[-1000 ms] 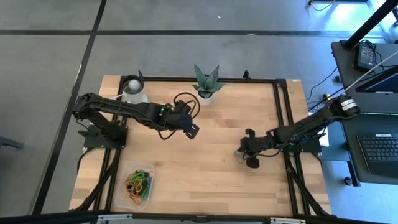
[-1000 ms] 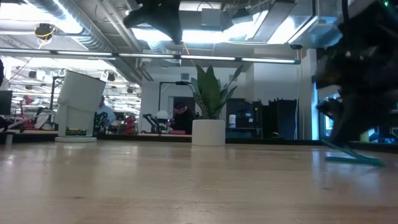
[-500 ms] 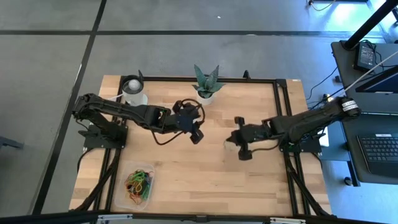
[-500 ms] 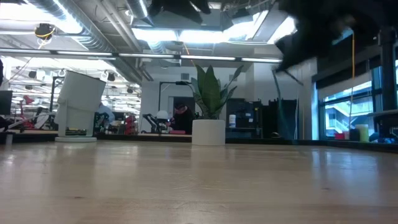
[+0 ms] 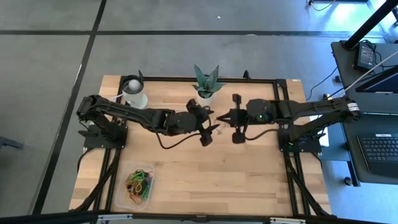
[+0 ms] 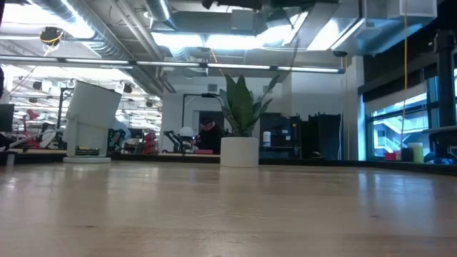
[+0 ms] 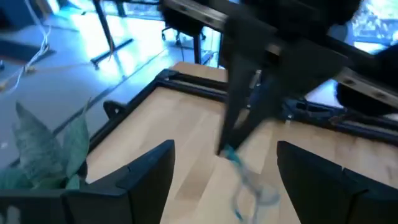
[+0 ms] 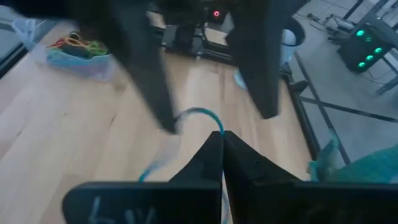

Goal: Pick and place rubber bands into bin
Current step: Put the blue rubber band into the transparent bin

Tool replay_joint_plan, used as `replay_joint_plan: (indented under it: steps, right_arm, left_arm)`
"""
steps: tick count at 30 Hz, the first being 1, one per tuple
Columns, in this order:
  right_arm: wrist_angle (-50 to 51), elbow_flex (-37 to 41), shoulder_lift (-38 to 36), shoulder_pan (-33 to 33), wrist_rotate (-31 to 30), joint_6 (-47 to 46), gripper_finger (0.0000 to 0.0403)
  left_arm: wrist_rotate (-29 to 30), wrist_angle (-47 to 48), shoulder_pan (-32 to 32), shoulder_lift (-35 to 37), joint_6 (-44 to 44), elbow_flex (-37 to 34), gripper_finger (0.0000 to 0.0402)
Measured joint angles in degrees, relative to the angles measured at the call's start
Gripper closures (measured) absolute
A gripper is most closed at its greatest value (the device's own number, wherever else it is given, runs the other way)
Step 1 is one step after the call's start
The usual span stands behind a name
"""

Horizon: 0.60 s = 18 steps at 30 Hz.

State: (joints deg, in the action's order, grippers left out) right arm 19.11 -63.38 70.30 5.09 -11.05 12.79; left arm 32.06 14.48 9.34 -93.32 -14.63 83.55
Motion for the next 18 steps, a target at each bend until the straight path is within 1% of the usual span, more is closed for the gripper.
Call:
replay_joint_plan:
  steps: [3,6,11,18]
  right_arm:
    - [0.1,-0.5,0.0,-0.6,-0.1,0.1,0.0397]
    - [0.3,-0.5,0.0,-0.9,0.0,1.2,0.0397]
    - [-0.8,-0.5,0.0,-0.9,0.2,1.4,0.0397]
    - [-3.8,-0.5,0.0,-0.8,0.2,2.7,0.0397]
  left_arm:
    - [-1.7,-4.7,0.1,-0.1,4.0,-0.1,0.0128]
    - [-3.6,-7.6,0.0,-0.2,5.9,0.0,0.0128]
    - [-6.2,-7.9,-0.6,-0.5,6.9,0.0,0.0128]
    - [-6.3,-7.1,-2.1,-1.8,5.9,-0.1,0.0128]
